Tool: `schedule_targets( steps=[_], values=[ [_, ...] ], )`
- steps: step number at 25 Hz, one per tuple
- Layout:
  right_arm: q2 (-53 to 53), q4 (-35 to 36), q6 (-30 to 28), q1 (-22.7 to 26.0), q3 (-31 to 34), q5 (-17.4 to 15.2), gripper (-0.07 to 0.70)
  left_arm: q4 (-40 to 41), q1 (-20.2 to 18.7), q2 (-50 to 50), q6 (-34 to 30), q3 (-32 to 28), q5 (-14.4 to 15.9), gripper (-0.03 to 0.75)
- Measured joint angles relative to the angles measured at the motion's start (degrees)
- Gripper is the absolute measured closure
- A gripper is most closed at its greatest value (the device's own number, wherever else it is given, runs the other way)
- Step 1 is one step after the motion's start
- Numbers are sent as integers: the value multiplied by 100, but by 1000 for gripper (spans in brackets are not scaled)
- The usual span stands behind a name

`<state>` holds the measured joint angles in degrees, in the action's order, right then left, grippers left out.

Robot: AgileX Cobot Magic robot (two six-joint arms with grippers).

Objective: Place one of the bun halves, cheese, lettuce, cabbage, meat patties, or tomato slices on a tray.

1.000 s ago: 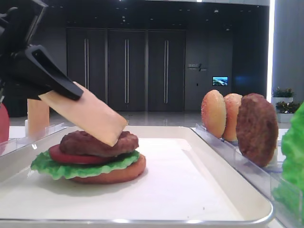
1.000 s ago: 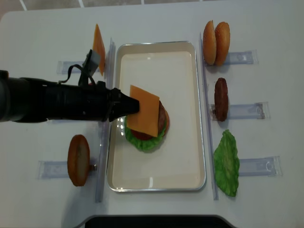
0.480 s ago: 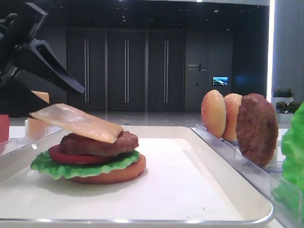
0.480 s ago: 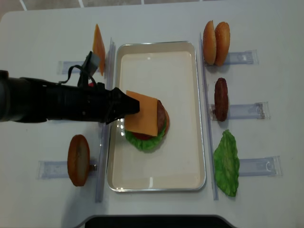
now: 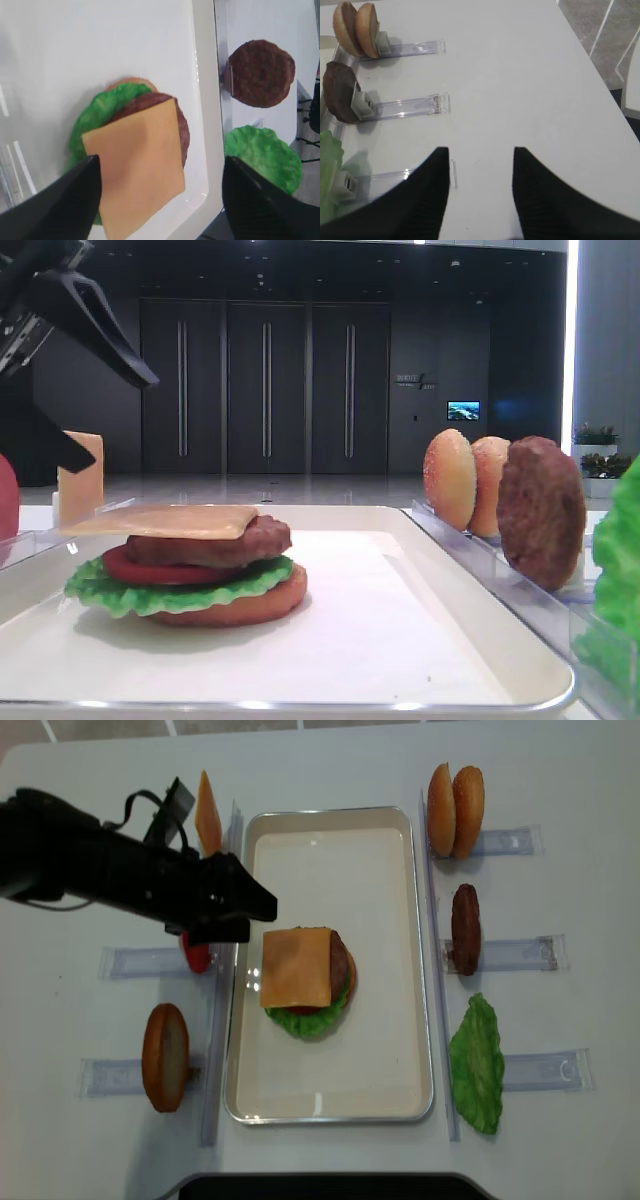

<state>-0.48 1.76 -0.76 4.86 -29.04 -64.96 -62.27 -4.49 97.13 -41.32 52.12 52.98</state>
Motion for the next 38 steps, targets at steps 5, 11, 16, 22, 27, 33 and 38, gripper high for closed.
schedule_targets(
  steps=[5, 11, 16, 22, 27, 33, 38],
  values=[
    [0, 0, 0, 0, 0, 0, 340, 1294, 0, -259, 1560, 1115, 32, 185],
    [0, 0, 0, 0, 0, 0, 340, 4283, 0, -270, 4022, 2325, 546, 205],
    [0, 0, 0, 0, 0, 0, 340, 5794, 120, -229, 4512, 2632, 1221, 274],
    [0, 0, 0, 0, 0, 0, 340, 5721, 1250, 26, 3928, 2655, 1369, 312],
    [0, 0, 0, 0, 0, 0, 341, 5942, 1963, 40, 3654, 2661, 1185, 314],
    [0, 0, 0, 0, 0, 0, 341, 6190, 2118, -122, 3617, 2189, 1057, 314],
    [0, 0, 0, 0, 0, 0, 341, 5883, 2040, -1402, 3490, 1047, 661, 326]
  ],
)
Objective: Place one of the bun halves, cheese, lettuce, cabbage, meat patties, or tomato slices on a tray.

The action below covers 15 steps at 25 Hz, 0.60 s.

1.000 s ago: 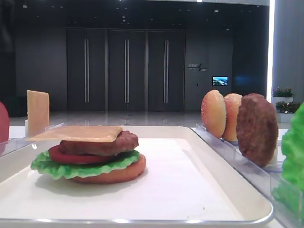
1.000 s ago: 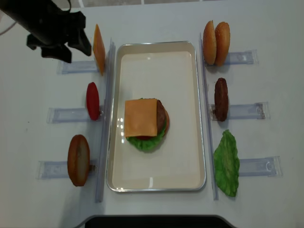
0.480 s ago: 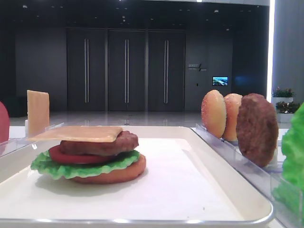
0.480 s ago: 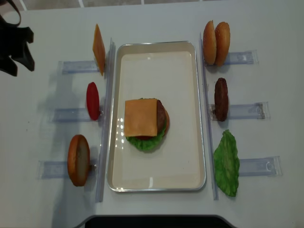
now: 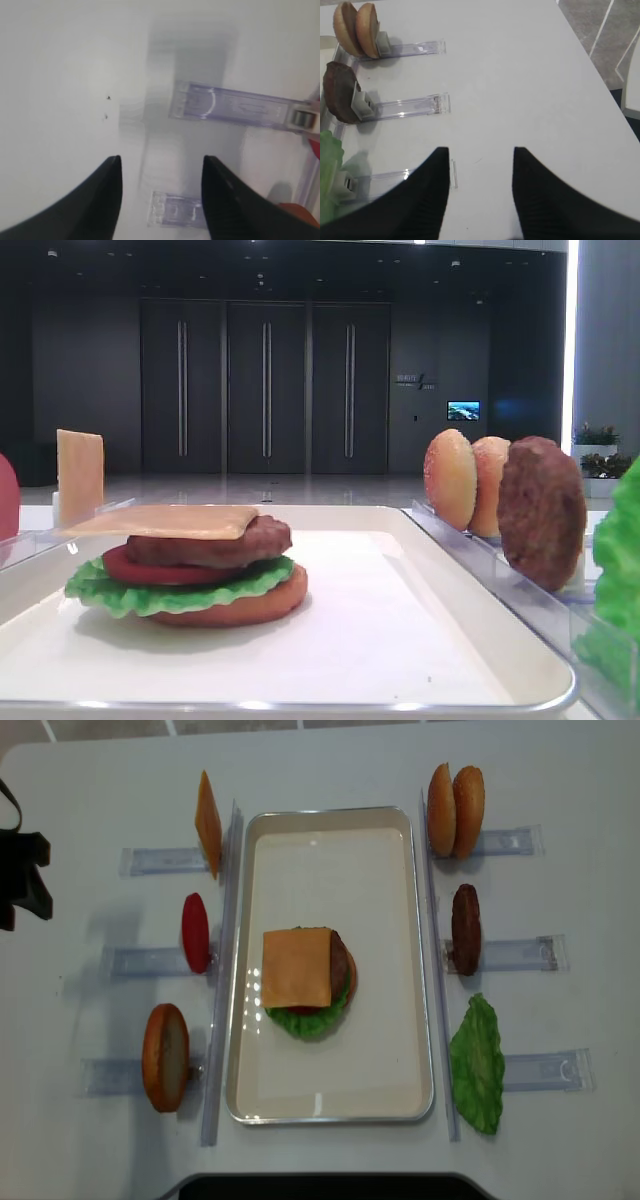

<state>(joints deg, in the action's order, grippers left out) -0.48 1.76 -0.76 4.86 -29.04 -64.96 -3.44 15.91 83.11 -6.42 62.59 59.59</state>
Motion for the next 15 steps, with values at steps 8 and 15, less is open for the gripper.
schedule_targets(
  steps=[8, 15],
  values=[
    [0, 0, 0, 0, 0, 0, 341, 80, -1052, -1947, -75, -1503, -122, 339],
    [0, 0, 0, 0, 0, 0, 341, 491, -1247, -3606, 90, -2687, -122, 339]
  ],
)
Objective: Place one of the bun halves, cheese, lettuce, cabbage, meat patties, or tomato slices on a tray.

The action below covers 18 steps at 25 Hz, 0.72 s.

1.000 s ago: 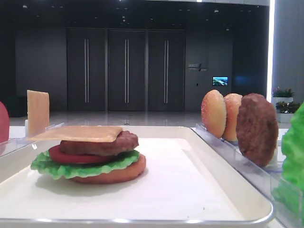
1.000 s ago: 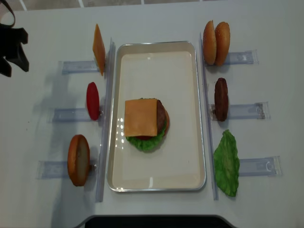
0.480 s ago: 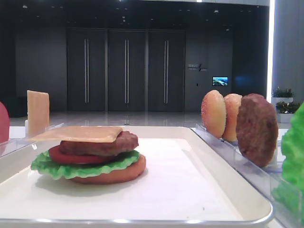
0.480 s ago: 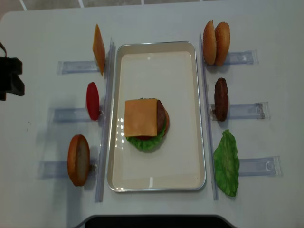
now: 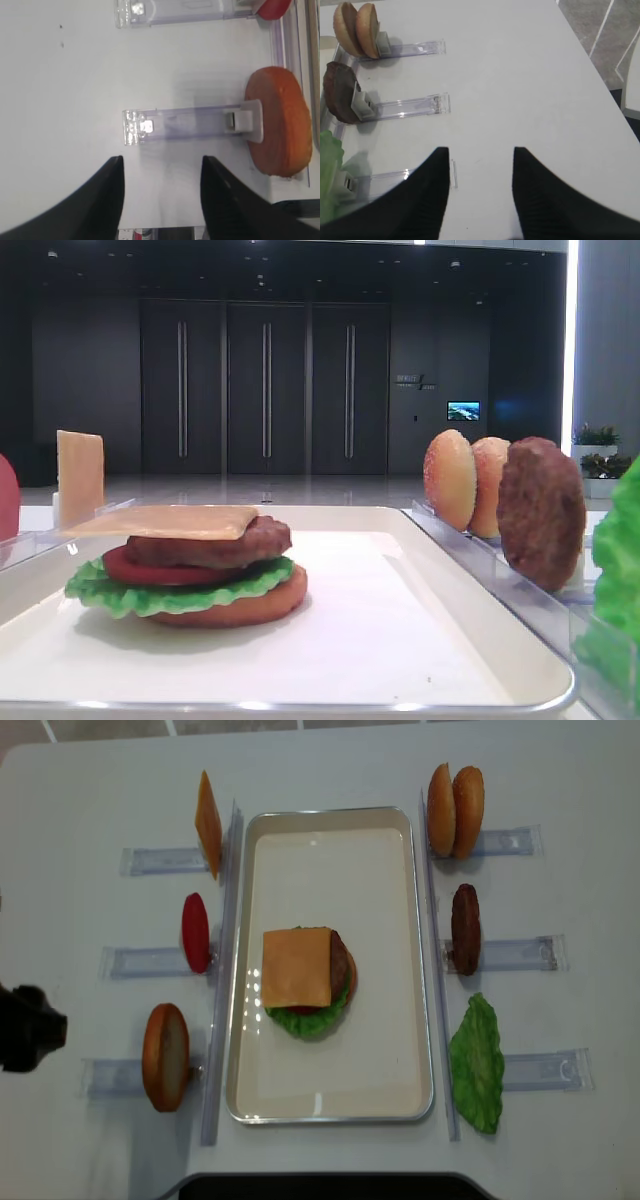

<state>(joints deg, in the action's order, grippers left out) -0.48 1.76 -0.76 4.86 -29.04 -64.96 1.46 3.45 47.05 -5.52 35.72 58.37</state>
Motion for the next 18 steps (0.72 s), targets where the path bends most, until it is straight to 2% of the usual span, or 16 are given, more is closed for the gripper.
schedule_targets(
  steps=[5, 6, 10, 18],
  values=[
    [0, 0, 0, 0, 0, 0, 341, -45, 0, -1135, 162, -635, 34, 339],
    [0, 0, 0, 0, 0, 0, 341, -57, 0, -1329, 178, -719, 126, 340],
    [0, 0, 0, 0, 0, 0, 341, -102, 0, -2017, 283, -859, 329, 364],
    [0, 0, 0, 0, 0, 0, 341, -177, 0, -3643, 283, -870, 401, 408]
  ],
)
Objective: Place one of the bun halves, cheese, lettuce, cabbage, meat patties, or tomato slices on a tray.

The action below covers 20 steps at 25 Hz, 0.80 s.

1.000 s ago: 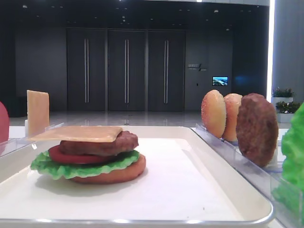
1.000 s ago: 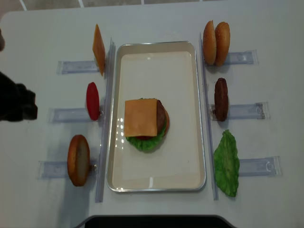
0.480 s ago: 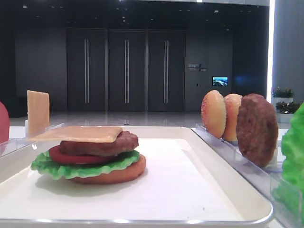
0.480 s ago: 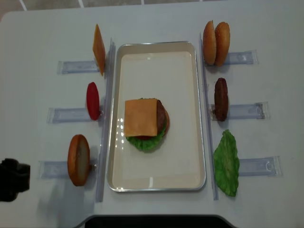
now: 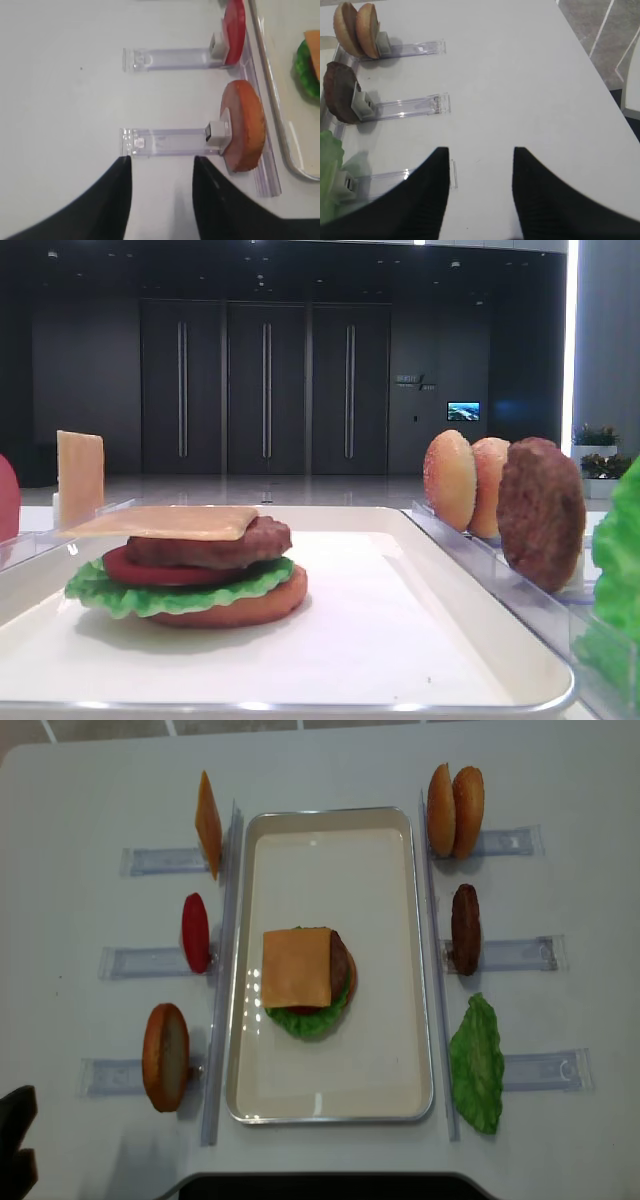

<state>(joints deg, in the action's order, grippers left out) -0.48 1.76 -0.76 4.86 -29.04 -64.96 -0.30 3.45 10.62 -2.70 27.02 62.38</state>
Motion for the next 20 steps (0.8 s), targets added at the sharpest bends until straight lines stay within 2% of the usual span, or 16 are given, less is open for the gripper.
schedule_targets(
  steps=[6, 20],
  values=[
    [0, 0, 0, 0, 0, 0, 341, 0, 0, -1087, 0, 0, 92, 409],
    [0, 0, 0, 0, 0, 0, 341, -223, 0, -1148, -351, 0, 115, 419]
  ],
)
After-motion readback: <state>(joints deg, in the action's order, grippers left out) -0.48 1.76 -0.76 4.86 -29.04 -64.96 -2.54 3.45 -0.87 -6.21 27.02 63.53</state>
